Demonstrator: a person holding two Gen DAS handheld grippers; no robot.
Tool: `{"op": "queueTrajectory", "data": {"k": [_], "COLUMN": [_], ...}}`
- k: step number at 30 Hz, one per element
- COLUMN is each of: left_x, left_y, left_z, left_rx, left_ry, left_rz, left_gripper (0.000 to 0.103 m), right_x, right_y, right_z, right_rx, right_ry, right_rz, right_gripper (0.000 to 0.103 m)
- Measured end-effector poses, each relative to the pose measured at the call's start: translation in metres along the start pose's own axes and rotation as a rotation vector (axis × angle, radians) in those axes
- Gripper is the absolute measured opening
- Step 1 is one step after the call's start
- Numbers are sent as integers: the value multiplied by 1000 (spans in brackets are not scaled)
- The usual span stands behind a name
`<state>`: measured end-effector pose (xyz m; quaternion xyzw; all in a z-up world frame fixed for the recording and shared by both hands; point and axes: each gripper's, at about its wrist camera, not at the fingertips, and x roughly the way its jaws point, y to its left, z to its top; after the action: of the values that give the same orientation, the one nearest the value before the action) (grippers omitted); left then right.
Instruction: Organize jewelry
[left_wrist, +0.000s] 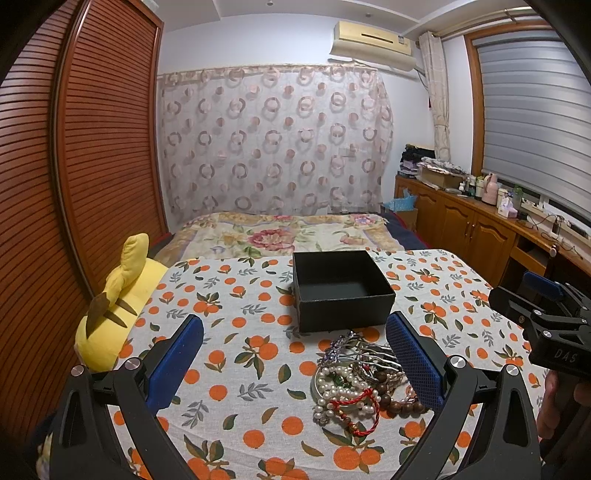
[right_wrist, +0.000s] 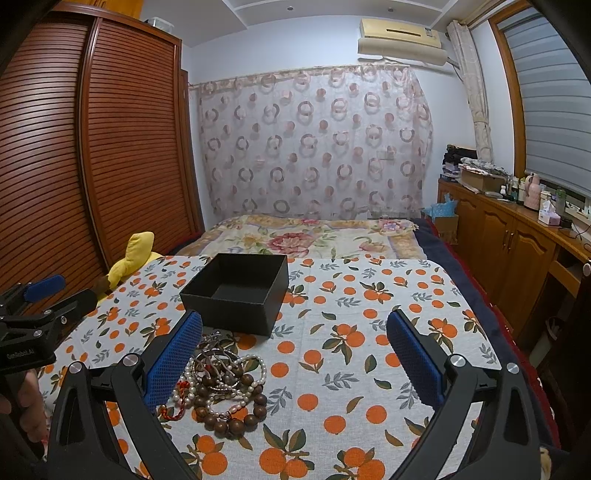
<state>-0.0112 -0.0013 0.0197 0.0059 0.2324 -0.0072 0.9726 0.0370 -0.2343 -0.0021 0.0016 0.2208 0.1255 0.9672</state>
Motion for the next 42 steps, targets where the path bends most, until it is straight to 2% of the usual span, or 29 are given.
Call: {"op": "queueTrajectory", "data": {"k": [23,34,42], "left_x": [-2,36,68], "left_y": [-1,3,2], "left_z": [0,-15,-29], "left_rx": [-2,-5,-3], "left_ry": [3,129,204], "left_rz": [-4,-93,-163], "left_gripper": [96,96,95], "right_x": [-1,18,31], "right_y": [0,-8,-8], "right_z": [0,-14,-29], "right_rx": [0,15,-29], "right_ry": [0,57,105], "right_rz": [2,33,99], "right_gripper": [101,101,100]}}
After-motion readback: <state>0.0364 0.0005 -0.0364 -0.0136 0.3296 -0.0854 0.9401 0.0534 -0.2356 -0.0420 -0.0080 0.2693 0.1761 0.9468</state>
